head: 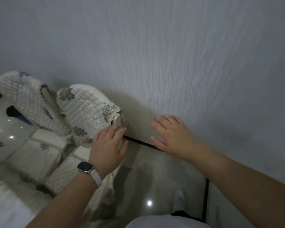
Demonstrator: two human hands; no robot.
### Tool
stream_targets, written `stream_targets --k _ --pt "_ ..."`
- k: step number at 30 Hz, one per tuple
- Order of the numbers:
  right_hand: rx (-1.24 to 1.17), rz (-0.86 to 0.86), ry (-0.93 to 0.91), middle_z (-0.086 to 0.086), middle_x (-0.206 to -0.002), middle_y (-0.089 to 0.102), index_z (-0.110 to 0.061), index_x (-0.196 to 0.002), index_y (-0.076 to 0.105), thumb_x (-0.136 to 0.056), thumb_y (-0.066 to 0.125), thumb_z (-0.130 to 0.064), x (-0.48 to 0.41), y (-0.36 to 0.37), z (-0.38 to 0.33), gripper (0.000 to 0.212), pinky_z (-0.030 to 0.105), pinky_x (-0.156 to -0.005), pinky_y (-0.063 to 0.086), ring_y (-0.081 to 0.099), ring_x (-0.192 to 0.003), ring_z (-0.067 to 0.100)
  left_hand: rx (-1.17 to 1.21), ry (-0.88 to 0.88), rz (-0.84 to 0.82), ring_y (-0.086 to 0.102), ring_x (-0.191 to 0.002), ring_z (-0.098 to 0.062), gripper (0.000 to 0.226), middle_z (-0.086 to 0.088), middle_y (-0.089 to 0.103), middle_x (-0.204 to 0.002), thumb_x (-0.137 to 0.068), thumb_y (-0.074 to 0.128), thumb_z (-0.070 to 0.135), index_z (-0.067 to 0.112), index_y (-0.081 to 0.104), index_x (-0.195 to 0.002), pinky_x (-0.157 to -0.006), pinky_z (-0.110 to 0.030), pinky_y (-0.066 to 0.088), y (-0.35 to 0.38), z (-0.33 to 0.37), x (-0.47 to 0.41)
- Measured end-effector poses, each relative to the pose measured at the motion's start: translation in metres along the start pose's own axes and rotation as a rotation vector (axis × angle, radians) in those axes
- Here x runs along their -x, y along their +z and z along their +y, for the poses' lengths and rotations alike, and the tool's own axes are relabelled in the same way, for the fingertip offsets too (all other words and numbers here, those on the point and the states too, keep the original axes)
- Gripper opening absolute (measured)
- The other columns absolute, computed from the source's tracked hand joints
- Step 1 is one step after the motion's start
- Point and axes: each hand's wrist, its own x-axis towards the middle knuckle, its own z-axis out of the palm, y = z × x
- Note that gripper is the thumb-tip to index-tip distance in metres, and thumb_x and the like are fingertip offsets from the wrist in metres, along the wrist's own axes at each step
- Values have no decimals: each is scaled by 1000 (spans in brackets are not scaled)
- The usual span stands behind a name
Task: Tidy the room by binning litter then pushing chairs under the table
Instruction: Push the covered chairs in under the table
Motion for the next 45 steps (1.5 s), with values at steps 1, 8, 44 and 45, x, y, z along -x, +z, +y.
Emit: stream_targets --k 1,8,44,45 --pt "-16 6 -24 10 -123 60 -12 -121 60 -93 45 -46 -10 1 14 46 44 -95 43 55 -114 30 -19 -24 -3 53 -122 -30 46 -6 61 -128 -91 46 42 17 61 -127 -100 -47 43 1 3 -11" --pt "-117 -55 -211 9 -127 58 -12 -124 59 -95 42 -46 -84 17 79 48 44 -98 41 53 -117 29 -38 -242 63 52 -121 -30 45 -6 60 -128 -89 49 41 18 60 -126 -95 -48 44 8 8 -66" --pt "-379 -487 -506 6 -150 40 -15 -146 39 -93 47 -50 -428 219 20 63 36 -112 23 35 -137 22 299 -876 111 41 -137 -31 91 -19 40 -150 -78 54 56 5 32 -149 -104 -44 46 127 -126 -204" --pt "-403 -503 -515 7 -150 40 -15 -146 39 -91 45 -53 -433 224 17 67 38 -112 25 36 -137 24 304 -884 109 38 -140 -29 91 -18 39 -151 -79 53 57 5 30 -150 -106 -45 44 127 -127 -206"
